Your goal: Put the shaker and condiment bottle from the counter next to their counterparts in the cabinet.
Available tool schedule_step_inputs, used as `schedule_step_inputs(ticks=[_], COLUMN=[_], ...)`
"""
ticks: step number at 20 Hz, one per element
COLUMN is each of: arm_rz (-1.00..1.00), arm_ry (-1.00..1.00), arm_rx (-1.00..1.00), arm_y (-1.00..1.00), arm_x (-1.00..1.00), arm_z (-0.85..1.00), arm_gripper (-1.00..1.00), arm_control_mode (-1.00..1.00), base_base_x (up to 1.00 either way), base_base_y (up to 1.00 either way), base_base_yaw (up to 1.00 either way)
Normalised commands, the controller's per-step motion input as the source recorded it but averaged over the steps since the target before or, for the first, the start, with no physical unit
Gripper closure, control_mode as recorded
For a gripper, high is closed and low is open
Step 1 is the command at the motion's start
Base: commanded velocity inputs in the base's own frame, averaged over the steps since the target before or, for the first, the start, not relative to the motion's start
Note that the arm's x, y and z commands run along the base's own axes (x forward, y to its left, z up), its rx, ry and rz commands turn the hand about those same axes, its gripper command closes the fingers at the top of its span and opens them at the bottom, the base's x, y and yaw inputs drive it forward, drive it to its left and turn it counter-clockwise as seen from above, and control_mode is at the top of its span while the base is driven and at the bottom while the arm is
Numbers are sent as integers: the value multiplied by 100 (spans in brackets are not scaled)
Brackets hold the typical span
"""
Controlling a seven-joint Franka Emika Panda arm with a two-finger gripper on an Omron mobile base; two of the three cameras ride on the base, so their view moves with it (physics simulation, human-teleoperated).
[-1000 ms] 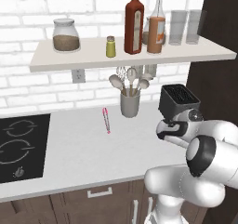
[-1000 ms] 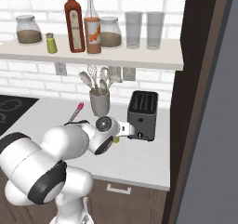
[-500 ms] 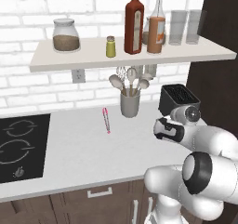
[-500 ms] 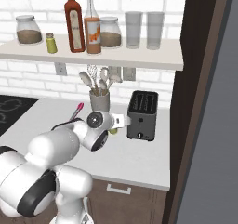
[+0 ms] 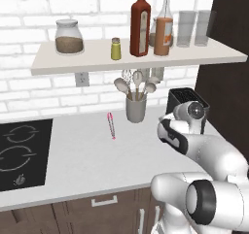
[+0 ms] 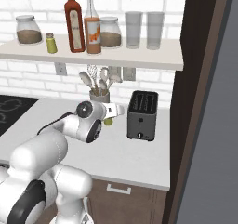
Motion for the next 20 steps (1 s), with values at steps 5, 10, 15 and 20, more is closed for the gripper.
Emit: schedule_step_inputs(ticks=[5, 10, 15, 20], arm_rz=[4, 6, 7, 8], arm_ry=[0, 0, -2, -2], arm_rx=[0, 0, 0, -1], arm_y=[17, 17, 17, 21], arm_x=[0, 0, -3, -10], arm_z=[64, 61, 47, 36], arm_gripper=[100, 100, 100, 100], arm_control_mode=[-100, -100, -100, -100], base_base_x=[0, 0, 0, 0], base_base_y=[0, 0, 0, 0], base_base_yaw=[0, 0, 0, 0])
